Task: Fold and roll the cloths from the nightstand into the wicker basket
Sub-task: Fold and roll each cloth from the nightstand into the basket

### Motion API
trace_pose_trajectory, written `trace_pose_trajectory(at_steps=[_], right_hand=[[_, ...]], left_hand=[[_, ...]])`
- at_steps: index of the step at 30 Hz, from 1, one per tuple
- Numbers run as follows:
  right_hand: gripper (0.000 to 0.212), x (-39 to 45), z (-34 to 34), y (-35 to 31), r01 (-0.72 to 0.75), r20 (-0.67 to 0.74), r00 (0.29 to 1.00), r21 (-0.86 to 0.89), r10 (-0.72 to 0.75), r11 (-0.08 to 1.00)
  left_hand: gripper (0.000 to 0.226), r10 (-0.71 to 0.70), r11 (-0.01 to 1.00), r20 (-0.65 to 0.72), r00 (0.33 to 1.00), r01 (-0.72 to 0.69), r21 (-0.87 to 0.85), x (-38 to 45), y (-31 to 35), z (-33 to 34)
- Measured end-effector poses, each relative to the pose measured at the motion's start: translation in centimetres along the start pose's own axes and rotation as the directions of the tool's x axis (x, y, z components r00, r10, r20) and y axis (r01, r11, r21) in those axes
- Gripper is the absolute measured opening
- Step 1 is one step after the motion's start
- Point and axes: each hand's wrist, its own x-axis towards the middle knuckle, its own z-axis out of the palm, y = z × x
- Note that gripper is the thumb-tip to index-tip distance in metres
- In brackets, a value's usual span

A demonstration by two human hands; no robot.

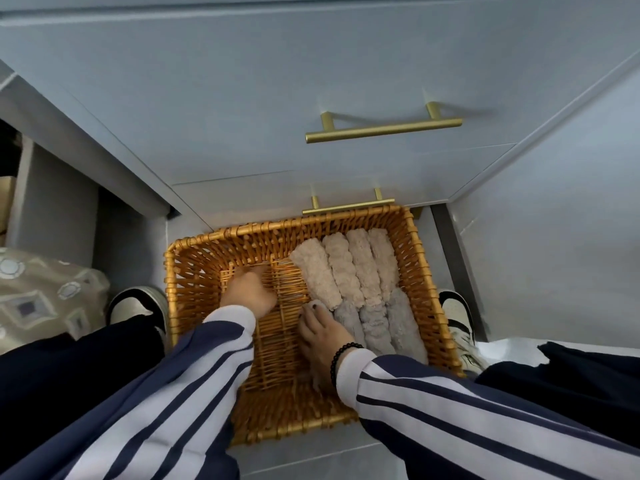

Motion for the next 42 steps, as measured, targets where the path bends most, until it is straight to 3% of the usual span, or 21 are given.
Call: trace_pose_trajectory(at_steps=[4,8,11,16,20,22,24,26,28,32,36,42], right_hand=[[0.079,0.1,1.0,-0.2,-0.025,0.034,0.999,-0.014,0.025,1.000],[0.078,0.2,0.9,-0.4,0.010,0.070,0.998,-0.059,-0.006,0.998],[0.076,0.2,1.1,-0.5,0.000,0.094,0.996,-0.089,0.009,0.996],[0.083,0.9,3.0,-0.2,-0.154,0.097,0.983,-0.032,0.156,0.988],[0.080,1.5,2.7,-0.6,-0.165,0.132,0.978,0.023,0.161,0.986],[0.074,1.5,2.5,-0.8,-0.172,0.097,0.981,0.021,0.169,0.985],[0.067,1.4,2.4,-0.8,-0.158,0.074,0.985,-0.005,0.158,0.987],[0.065,1.3,2.4,-0.7,-0.112,0.081,0.990,-0.029,0.114,0.993],[0.066,1.4,2.4,-0.7,-0.077,0.089,0.993,-0.028,0.079,0.997],[0.073,1.8,2.5,-0.9,-0.054,0.132,0.990,-0.035,0.058,0.998],[0.074,1.7,2.6,-0.8,-0.033,0.120,0.992,-0.040,0.038,0.999],[0.065,0.2,2.2,-0.4,0.024,0.117,0.993,0.086,-0.034,0.996]], left_hand=[[0.119,-0.041,0.978,0.268,0.962,-0.016,0.207,-1.0,-0.8,3.0],[0.131,-0.051,0.951,0.324,0.945,-0.053,0.305,-1.0,-1.3,4.4],[0.131,-0.081,0.939,0.300,0.951,-0.028,0.344,-0.9,-0.9,4.7],[0.127,-0.074,0.936,0.226,0.971,-0.010,0.352,-0.6,-0.9,5.9],[0.117,-0.071,0.949,0.250,0.966,-0.012,0.314,-0.9,-0.4,5.5],[0.094,-0.017,0.984,0.173,0.985,-0.014,0.180,-1.1,0.7,4.7],[0.064,0.035,0.996,0.088,0.995,-0.027,-0.088,-0.5,2.6,3.8],[0.055,0.056,0.955,0.133,0.990,-0.014,-0.297,0.8,4.9,3.0],[0.066,0.017,0.946,0.238,0.971,0.061,-0.317,1.9,7.0,2.5],[0.084,-0.098,0.995,0.305,0.947,0.104,-0.006,2.2,9.7,2.8],[0.090,0.049,0.975,0.301,0.952,0.020,-0.223,2.4,9.6,3.8],[0.084,0.130,0.975,0.176,0.976,-0.093,-0.203,1.9,7.9,4.1]])
